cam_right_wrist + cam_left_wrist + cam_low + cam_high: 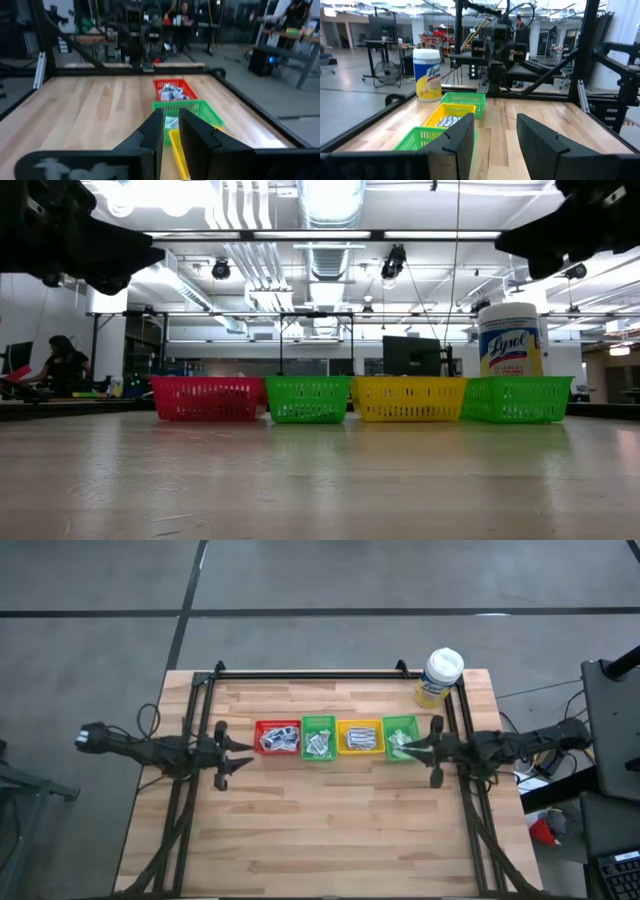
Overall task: Pick & Place First Aid Supplies
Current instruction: Return to Home Position
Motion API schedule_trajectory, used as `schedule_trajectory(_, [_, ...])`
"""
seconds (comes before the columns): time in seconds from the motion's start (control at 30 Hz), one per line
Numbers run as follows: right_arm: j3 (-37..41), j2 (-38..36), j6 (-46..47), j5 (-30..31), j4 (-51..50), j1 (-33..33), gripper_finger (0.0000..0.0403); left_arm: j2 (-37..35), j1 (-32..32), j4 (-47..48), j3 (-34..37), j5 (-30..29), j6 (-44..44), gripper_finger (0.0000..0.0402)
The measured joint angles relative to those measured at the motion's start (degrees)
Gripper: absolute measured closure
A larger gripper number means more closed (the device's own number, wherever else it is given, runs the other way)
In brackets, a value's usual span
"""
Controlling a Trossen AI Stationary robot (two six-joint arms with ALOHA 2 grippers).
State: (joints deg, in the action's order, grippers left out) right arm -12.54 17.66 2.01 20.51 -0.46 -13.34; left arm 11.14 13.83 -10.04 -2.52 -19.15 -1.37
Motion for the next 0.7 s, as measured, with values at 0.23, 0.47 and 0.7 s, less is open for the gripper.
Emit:
schedule_trajectory(0.23, [3.62,-9.26,-1.14,-3.06,-0.19,0.00,0.0346,-3.18,-1.41,1.80,0.00,0.01,0.90,0.0251])
schedule_trajectory(0.47, [5.56,-14.58,-2.62,-9.76,-1.74,0.00,0.0346,-5.80,-4.13,2.23,1.99,4.10,0.32,0.0251])
schedule_trajectory(0.7, [4.54,-15.03,-2.34,-9.88,-9.32,0.00,0.0346,-7.61,-7.60,2.56,2.01,5.17,3.26,0.0251])
